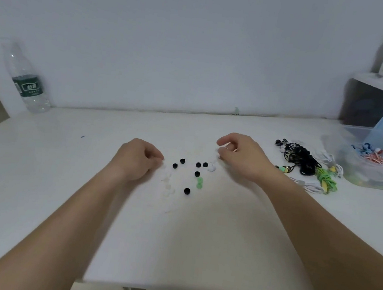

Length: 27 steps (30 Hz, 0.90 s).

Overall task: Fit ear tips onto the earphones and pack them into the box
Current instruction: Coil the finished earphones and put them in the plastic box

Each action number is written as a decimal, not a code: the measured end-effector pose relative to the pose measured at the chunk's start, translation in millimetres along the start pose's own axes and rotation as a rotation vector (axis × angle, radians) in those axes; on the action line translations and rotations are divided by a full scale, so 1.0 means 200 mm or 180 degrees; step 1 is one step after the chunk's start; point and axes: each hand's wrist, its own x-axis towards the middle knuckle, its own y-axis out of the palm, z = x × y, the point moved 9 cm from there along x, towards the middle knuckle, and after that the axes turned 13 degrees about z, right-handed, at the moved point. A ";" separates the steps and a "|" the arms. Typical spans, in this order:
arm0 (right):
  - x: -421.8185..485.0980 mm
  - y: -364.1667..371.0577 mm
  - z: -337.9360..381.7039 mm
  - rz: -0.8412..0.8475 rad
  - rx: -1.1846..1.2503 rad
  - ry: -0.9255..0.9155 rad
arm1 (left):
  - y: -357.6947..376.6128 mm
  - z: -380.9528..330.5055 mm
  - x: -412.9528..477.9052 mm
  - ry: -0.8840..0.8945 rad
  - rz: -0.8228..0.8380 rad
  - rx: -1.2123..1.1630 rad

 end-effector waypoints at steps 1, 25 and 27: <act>0.00 -0.01 0.00 -0.0119 0.0084 0.0003 | 0.01 -0.01 0.00 0.0036 0.0035 0.0014; -0.08 -0.02 -0.06 -0.0187 0.1893 -0.0217 | 0.25 -0.39 0.09 0.0537 0.0283 -0.2997; -0.07 -0.02 -0.06 -0.0134 0.2016 -0.0176 | 0.29 -0.36 0.11 0.0471 0.0437 -0.3367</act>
